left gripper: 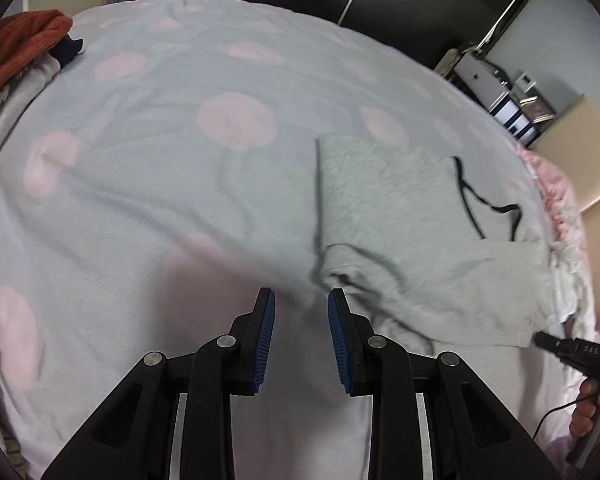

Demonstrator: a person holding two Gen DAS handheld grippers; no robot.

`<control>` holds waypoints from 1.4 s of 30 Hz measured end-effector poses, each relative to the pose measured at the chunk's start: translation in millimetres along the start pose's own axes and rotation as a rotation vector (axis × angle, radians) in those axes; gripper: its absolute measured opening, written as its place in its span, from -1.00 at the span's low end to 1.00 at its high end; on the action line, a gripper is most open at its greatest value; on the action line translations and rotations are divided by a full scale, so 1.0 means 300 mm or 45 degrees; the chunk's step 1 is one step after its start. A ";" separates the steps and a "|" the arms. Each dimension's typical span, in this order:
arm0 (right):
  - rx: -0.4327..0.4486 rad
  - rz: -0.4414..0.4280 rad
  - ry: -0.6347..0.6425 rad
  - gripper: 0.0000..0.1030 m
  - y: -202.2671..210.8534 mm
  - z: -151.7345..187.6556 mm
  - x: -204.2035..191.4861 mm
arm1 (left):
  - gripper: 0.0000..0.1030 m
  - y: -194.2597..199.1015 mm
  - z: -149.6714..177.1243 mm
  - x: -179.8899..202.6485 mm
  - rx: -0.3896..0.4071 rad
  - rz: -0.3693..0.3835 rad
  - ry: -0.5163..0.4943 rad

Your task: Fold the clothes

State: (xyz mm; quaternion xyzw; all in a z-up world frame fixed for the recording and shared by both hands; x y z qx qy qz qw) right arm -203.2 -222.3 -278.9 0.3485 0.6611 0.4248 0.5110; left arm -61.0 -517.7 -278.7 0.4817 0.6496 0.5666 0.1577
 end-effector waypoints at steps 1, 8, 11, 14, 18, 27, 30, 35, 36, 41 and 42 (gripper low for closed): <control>0.034 0.014 0.038 -0.87 0.041 -0.012 -0.033 | -0.41 0.004 0.005 0.008 -0.004 0.019 -0.001; 0.223 0.107 0.292 -0.87 0.328 -0.122 -0.311 | -0.39 -0.011 0.035 0.076 -0.049 0.041 -0.108; 0.274 0.131 0.362 -0.87 0.414 -0.156 -0.419 | -0.38 -0.028 0.041 0.097 -0.050 0.087 -0.113; 0.326 0.155 0.432 -0.87 0.501 -0.190 -0.528 | -0.33 -0.042 0.029 0.129 -0.039 0.188 -0.098; 0.339 0.175 0.474 -0.87 0.540 -0.220 -0.584 | -0.31 -0.085 0.009 0.150 -0.018 0.150 -0.081; 0.326 0.249 0.338 -0.87 0.503 -0.288 -0.318 | -0.73 -0.123 -0.016 0.099 0.008 0.097 0.001; 0.276 0.246 0.232 -0.87 0.420 -0.314 -0.138 | -0.73 -0.139 -0.019 0.113 -0.001 0.035 -0.050; 0.112 0.227 0.058 -0.87 0.185 -0.319 0.160 | -0.73 -0.154 -0.023 0.122 -0.027 -0.027 -0.103; 0.077 0.222 0.033 -0.87 0.141 -0.309 0.193 | -0.73 -0.156 -0.022 0.121 -0.029 -0.034 -0.110; -0.016 0.197 -0.030 -0.87 0.004 -0.261 0.297 | -0.72 -0.168 -0.017 0.123 -0.044 -0.061 -0.136; -0.022 0.191 -0.032 -0.86 -0.006 -0.255 0.304 | -0.70 -0.168 -0.017 0.121 -0.049 -0.059 -0.132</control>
Point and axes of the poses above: each gripper's, at about its wrist camera, not at the fingertips, and y roughly against the way its jaws point, x to its right, z to its underside, the point moved 8 cm from there along -y, roughly the way its jaws point, and after that the axes turned 8 degrees about -x, right-handed, at the moved point
